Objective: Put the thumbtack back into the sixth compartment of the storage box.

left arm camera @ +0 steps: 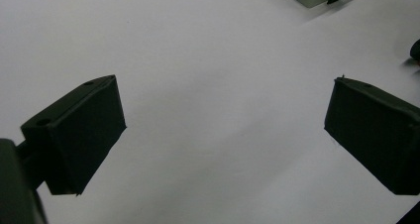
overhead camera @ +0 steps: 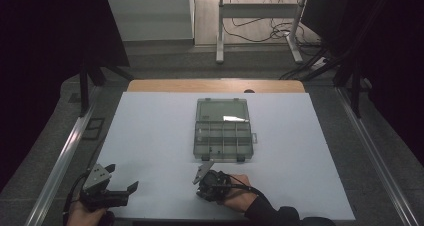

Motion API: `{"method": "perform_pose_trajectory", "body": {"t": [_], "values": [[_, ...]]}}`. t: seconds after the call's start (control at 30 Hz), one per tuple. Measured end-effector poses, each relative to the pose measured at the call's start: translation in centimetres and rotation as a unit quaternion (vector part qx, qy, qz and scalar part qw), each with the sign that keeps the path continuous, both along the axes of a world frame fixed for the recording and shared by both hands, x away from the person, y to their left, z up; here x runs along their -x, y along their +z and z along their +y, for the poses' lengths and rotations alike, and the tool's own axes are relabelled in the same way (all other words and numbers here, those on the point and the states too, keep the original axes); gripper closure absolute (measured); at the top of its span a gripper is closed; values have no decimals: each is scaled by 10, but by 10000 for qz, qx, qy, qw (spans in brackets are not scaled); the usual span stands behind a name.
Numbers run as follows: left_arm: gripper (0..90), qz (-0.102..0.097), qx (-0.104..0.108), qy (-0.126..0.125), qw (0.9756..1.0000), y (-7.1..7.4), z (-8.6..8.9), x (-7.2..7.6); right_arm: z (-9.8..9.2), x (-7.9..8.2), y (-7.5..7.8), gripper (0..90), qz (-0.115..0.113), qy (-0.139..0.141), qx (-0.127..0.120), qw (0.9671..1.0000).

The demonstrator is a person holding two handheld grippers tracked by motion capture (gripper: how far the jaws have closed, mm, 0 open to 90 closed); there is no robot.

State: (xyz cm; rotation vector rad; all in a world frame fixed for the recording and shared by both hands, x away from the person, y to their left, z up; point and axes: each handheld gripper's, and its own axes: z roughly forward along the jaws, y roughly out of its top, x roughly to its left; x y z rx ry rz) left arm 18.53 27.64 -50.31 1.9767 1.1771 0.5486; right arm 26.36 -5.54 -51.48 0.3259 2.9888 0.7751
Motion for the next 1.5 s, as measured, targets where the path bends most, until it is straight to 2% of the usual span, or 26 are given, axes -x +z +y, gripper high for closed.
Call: {"method": "perform_pose_trajectory", "body": {"t": [0.4,0.87,1.5], "values": [[26,1,3,1,10000,0,0,0,-2,-3,4,817,-21,-123,-68,9999],[26,10,-6,0,10000,0,0,0,-10,-12,16,817,-68,-332,-333,9989],[27,16,-6,8,10000,0,0,0,-24,-32,35,818,-153,-758,-654,9949]]}}
